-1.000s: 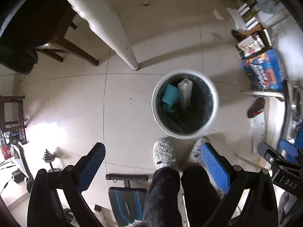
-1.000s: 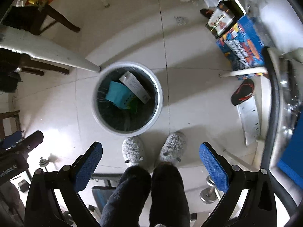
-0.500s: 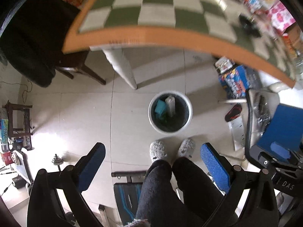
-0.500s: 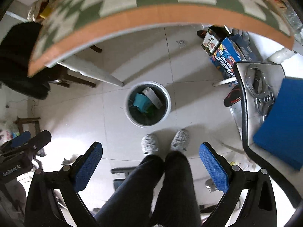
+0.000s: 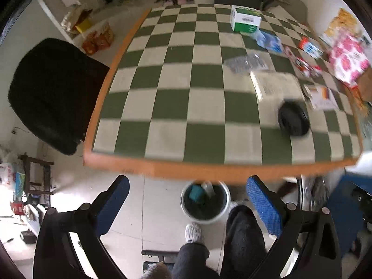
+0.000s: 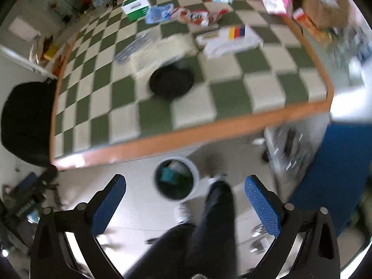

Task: Collect trash
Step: 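Move both tools back over the table, then grasp the black round lid with the left tool while the right tool grasps the striped medicine box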

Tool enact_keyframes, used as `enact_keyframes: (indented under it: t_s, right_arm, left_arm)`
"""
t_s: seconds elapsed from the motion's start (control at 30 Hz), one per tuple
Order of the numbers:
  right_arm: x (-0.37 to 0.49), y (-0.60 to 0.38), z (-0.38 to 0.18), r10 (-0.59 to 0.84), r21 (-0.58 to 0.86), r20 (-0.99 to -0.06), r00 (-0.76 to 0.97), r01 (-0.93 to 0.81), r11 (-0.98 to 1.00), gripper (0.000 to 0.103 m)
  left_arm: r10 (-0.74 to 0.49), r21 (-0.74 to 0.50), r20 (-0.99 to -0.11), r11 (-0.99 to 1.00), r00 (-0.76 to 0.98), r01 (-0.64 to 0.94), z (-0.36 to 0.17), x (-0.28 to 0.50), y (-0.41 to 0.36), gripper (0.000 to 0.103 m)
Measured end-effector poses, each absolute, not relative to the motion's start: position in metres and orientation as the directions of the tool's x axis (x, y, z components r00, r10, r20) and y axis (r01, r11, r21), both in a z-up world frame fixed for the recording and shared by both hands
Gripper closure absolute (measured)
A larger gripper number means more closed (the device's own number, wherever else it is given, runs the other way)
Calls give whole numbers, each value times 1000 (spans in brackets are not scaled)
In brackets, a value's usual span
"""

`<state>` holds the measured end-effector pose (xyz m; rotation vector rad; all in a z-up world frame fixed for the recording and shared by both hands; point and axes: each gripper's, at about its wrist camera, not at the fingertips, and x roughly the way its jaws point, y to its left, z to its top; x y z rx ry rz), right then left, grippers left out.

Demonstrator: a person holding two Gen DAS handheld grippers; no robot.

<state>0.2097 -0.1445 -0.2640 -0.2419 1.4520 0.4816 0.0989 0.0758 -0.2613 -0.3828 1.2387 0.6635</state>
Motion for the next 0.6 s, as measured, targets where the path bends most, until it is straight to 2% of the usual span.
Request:
enact_keyframes:
  t_s: [0.17,0.3,0.5,0.6]
  right_arm:
    - [314,-116,-305,-40,-57,-998,41,-691,721,0]
    - [380,-85,-352,-204,-165,-976,79,-878,449,0]
    - [414,-52,-405,-297,-211,-930,216,-976,-51,0]
    - [422,-42,-424,-326,-143,-924,200,-971,-190,0]
  left_arm:
    - [210,78,-972,713,106,-697,-288,182,71,0]
    - [160,86,-987,691,35,-718,-318,241,60,0]
    - [138,108,-990,651,-22,-751,-339,289,58,0]
    - [153,139,-987,646,-50,-751,-340,298,59,0]
